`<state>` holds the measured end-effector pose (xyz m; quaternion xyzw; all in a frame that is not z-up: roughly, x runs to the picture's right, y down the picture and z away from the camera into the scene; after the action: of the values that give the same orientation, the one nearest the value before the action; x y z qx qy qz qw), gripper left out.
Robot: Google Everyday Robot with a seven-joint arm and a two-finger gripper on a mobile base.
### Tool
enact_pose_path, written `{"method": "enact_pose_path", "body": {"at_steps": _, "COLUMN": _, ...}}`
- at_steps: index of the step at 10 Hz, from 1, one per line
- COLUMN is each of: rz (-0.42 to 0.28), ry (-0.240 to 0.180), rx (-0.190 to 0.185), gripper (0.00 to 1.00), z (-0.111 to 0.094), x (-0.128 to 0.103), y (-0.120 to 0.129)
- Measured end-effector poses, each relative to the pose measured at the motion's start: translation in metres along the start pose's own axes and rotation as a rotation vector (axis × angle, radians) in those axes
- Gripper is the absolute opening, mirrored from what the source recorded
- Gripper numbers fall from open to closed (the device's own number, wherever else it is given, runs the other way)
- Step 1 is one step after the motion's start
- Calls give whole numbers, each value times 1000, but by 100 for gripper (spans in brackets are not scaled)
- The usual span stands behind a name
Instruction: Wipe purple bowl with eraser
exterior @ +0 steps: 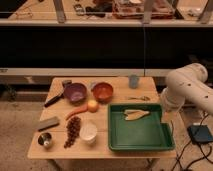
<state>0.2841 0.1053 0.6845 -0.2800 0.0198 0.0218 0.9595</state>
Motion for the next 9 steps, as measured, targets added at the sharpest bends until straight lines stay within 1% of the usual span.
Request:
{"method": "enact_pose_path", "body": {"at_steps": 7, "rz": -1, "ry": 0, "rx": 2, "gripper": 65, "z": -1, "x": 0, "y": -1}}
{"method": "enact_pose_path", "body": {"at_steps": 8, "rz": -20, "ry": 2, "rx": 16, "gripper": 65, "z": -4, "x": -4, "y": -6}}
{"method": "enact_pose_path", "body": {"at_steps": 9, "rz": -39, "ry": 1, "rx": 25, "gripper": 65, "z": -5, "x": -12, "y": -12}}
